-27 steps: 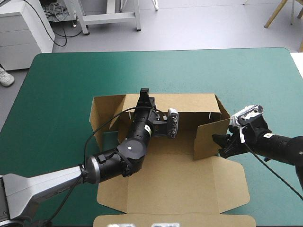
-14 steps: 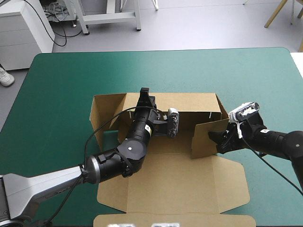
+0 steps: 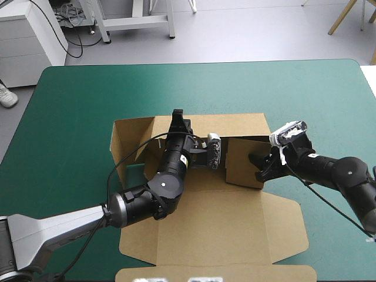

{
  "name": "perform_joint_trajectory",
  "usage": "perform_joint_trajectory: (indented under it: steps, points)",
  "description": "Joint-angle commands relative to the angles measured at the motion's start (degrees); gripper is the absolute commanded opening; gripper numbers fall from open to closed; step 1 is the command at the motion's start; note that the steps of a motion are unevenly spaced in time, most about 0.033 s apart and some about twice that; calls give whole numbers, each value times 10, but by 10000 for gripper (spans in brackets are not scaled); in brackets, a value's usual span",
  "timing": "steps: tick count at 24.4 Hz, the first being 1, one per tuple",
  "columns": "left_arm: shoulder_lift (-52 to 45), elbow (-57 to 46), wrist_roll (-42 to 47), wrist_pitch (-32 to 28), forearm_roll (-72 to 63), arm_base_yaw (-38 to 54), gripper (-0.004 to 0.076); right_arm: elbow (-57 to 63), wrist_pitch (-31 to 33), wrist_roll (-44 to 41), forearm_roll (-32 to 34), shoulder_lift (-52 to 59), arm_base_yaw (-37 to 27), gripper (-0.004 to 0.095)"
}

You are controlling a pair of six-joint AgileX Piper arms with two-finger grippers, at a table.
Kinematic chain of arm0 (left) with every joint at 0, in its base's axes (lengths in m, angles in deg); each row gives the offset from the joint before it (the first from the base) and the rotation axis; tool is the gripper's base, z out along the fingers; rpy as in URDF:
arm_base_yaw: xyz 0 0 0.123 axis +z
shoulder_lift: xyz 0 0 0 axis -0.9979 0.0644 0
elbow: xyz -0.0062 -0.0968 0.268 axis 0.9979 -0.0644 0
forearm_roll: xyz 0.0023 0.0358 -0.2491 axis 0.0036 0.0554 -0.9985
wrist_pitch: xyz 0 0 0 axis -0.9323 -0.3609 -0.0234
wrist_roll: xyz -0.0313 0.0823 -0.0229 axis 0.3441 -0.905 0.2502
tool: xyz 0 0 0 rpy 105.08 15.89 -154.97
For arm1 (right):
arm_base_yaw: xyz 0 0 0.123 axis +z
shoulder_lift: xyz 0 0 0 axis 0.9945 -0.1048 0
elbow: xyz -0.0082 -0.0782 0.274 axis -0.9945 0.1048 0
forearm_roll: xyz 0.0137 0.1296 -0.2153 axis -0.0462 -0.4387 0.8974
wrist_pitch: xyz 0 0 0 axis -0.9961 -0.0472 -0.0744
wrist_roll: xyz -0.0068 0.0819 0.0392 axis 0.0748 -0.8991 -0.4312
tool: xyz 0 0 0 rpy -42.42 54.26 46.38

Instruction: Fold the box

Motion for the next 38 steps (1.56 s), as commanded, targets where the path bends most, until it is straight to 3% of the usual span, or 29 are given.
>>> perform_joint_trajectory:
  steps: [1,3,11,15,18,26,32,34,38]
  points:
    - [-19,20,9,9,31,-4,-10,-16,-56,-41,9,7,42,461]
    - [-19,20,9,8,35,-4,-10,-16,-72,-62,25,7,52,331]
    - [-19,20,9,7,40,-4,-10,-16,-103,-60,-2,7,52,-16]
    - [-19,20,9,1,41,-4,3,-16,-114,-56,-7,7,52,-14]
    - [-20,20,9,-3,41,-4,69,-16,-118,-56,-7,7,52,-14]
    - [-60,20,27,2,-1,-35,377,-16,-126,-65,-7,6,52,-14]
    - [-109,20,27,-11,-45,-96,379,-16,-140,-72,-7,5,52,-14]
    - [-129,27,34,-42,-99,-118,379,-16,-150,-86,-7,5,52,-14]
    - [-147,78,72,-39,-196,-116,379,-16,-150,-86,-5,5,52,-14]
